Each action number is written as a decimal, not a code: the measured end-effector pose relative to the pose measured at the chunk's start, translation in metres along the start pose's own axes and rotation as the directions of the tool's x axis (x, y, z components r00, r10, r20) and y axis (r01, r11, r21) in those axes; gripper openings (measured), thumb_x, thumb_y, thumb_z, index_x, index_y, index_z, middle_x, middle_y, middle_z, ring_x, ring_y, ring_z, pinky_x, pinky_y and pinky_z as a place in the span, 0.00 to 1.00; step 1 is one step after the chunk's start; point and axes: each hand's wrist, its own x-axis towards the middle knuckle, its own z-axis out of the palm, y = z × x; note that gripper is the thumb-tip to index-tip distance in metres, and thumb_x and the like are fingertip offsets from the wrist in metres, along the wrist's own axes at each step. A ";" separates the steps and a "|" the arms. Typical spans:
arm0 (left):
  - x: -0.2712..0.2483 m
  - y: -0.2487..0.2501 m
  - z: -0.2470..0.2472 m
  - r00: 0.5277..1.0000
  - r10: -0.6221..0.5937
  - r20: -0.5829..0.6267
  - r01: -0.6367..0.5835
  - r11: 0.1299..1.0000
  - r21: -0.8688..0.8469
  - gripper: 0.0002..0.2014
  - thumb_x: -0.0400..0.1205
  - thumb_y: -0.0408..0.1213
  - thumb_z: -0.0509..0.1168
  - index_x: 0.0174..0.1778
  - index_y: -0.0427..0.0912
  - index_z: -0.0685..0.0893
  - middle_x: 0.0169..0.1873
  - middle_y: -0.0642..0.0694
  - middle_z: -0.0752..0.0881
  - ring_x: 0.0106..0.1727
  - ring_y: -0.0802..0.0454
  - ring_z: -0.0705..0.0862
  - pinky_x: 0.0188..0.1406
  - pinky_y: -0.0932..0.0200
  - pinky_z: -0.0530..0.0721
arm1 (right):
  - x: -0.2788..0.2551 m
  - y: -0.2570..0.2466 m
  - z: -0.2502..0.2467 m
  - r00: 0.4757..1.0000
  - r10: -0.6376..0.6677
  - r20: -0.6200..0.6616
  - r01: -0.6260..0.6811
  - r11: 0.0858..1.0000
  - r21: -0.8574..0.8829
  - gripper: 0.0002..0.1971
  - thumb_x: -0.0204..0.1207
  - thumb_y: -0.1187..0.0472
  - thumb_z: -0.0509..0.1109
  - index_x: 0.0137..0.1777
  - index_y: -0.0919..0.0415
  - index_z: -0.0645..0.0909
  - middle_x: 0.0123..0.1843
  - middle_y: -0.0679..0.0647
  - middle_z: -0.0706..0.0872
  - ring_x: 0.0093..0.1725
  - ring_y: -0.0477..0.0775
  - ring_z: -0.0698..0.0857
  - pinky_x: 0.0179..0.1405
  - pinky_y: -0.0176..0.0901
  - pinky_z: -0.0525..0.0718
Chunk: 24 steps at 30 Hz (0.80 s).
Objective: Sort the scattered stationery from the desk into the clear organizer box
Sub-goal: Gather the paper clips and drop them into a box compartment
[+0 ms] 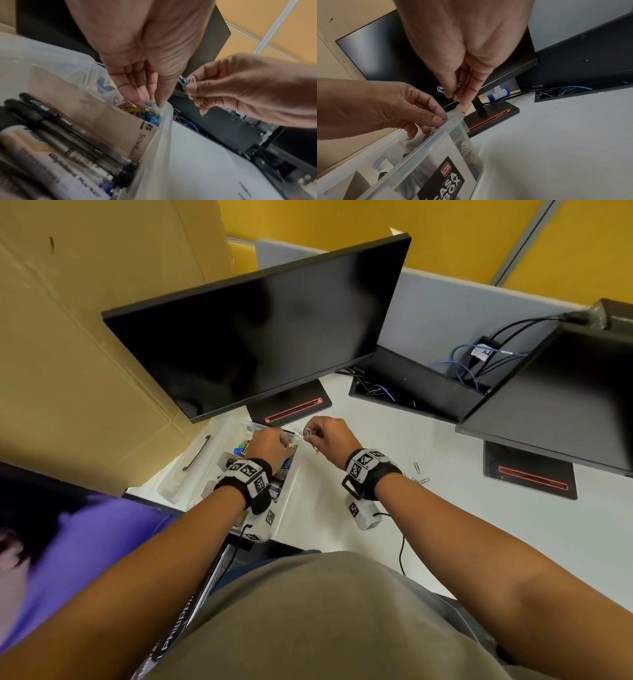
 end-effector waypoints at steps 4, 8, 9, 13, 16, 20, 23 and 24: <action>0.002 -0.021 -0.012 0.998 0.010 -0.067 -0.012 0.999 -0.032 0.02 0.80 0.37 0.68 0.47 0.48 0.84 0.45 0.47 0.87 0.48 0.48 0.86 0.50 0.49 0.87 | 0.004 -0.009 0.007 0.996 0.039 0.079 -0.035 0.998 -0.050 0.05 0.79 0.60 0.72 0.48 0.63 0.85 0.41 0.57 0.88 0.37 0.54 0.86 0.38 0.41 0.83; 0.000 -0.037 -0.022 0.993 -0.021 -0.119 0.023 1.000 0.011 0.07 0.81 0.31 0.63 0.50 0.45 0.85 0.51 0.43 0.86 0.51 0.43 0.84 0.49 0.50 0.85 | 0.013 -0.026 0.015 0.979 0.082 0.187 -0.058 0.990 -0.128 0.07 0.79 0.61 0.73 0.50 0.66 0.86 0.46 0.60 0.89 0.41 0.55 0.87 0.45 0.44 0.86; 0.000 -0.040 -0.023 0.993 -0.018 -0.119 0.020 1.000 0.018 0.07 0.81 0.31 0.63 0.50 0.44 0.85 0.52 0.42 0.85 0.51 0.42 0.84 0.49 0.50 0.84 | 0.016 -0.032 0.017 0.972 0.099 0.214 -0.066 0.986 -0.154 0.07 0.78 0.61 0.74 0.49 0.67 0.87 0.47 0.60 0.89 0.43 0.55 0.87 0.47 0.45 0.86; -0.002 -0.049 -0.023 0.994 0.000 -0.112 0.003 1.000 0.024 0.08 0.82 0.29 0.62 0.50 0.44 0.84 0.53 0.42 0.86 0.50 0.43 0.84 0.47 0.51 0.84 | 0.031 -0.054 0.026 0.943 0.189 0.272 -0.105 0.950 -0.295 0.10 0.76 0.59 0.76 0.50 0.67 0.87 0.49 0.61 0.90 0.47 0.58 0.89 0.50 0.47 0.88; -0.003 -0.052 -0.022 0.993 0.006 -0.116 -0.004 1.000 0.016 0.09 0.81 0.28 0.64 0.51 0.44 0.85 0.53 0.42 0.86 0.51 0.42 0.85 0.48 0.50 0.85 | 0.039 -0.067 0.036 0.921 0.289 0.260 -0.177 0.907 -0.383 0.09 0.75 0.60 0.77 0.46 0.66 0.83 0.47 0.61 0.89 0.45 0.58 0.87 0.43 0.43 0.85; -0.004 -0.056 -0.020 0.993 0.038 -0.116 -0.036 0.999 0.023 0.09 0.81 0.28 0.65 0.52 0.44 0.86 0.54 0.41 0.86 0.51 0.42 0.85 0.50 0.48 0.86 | 0.044 -0.073 0.050 0.930 0.326 0.168 -0.237 0.884 -0.403 0.10 0.76 0.63 0.77 0.52 0.68 0.83 0.52 0.63 0.88 0.50 0.61 0.88 0.45 0.44 0.84; -0.005 -0.058 -0.019 0.993 0.055 -0.106 -0.053 0.998 0.022 0.10 0.81 0.29 0.63 0.52 0.45 0.86 0.54 0.41 0.86 0.52 0.43 0.85 0.50 0.49 0.86 | 0.045 -0.073 0.058 0.938 0.324 0.121 -0.256 0.886 -0.387 0.09 0.75 0.63 0.77 0.51 0.68 0.84 0.51 0.63 0.88 0.50 0.62 0.89 0.49 0.48 0.87; -0.004 -0.058 -0.019 0.993 0.058 -0.103 -0.056 0.998 0.021 0.10 0.81 0.29 0.63 0.53 0.46 0.85 0.54 0.42 0.86 0.52 0.43 0.85 0.49 0.49 0.85 | 0.045 -0.072 0.059 0.944 0.314 0.103 -0.254 0.889 -0.381 0.07 0.77 0.64 0.75 0.51 0.68 0.85 0.51 0.64 0.88 0.49 0.63 0.89 0.49 0.49 0.87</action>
